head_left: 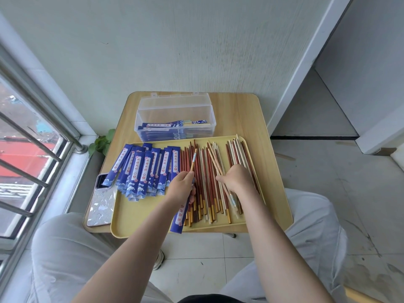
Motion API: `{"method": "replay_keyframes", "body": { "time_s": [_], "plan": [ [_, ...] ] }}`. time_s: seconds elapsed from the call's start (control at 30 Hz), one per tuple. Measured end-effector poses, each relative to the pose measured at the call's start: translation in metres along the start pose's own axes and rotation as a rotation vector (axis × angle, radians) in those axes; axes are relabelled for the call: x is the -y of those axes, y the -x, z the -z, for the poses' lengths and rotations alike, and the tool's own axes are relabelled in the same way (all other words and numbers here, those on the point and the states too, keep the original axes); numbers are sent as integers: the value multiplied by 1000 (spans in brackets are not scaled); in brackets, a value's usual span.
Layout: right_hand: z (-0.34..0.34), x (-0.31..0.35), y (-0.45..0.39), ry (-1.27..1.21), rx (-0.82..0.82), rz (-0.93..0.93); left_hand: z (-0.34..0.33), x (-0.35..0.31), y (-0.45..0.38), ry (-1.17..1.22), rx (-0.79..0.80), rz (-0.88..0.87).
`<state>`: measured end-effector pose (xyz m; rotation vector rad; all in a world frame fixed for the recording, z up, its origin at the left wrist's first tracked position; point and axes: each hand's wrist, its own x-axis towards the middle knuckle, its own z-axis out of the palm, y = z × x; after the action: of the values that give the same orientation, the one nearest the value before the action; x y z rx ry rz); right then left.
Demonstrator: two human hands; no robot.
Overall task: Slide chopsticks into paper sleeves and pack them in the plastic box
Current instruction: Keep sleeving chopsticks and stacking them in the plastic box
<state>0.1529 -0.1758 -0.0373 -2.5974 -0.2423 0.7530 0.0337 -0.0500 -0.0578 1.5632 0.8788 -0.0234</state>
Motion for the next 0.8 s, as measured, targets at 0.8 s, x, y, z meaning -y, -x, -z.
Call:
{"method": "replay_keyframes", "body": {
  "time_s": [0.8],
  "plan": [
    [25,36,26,-772,-54,557,5,2,2,88,-3,-24]
  ]
}}
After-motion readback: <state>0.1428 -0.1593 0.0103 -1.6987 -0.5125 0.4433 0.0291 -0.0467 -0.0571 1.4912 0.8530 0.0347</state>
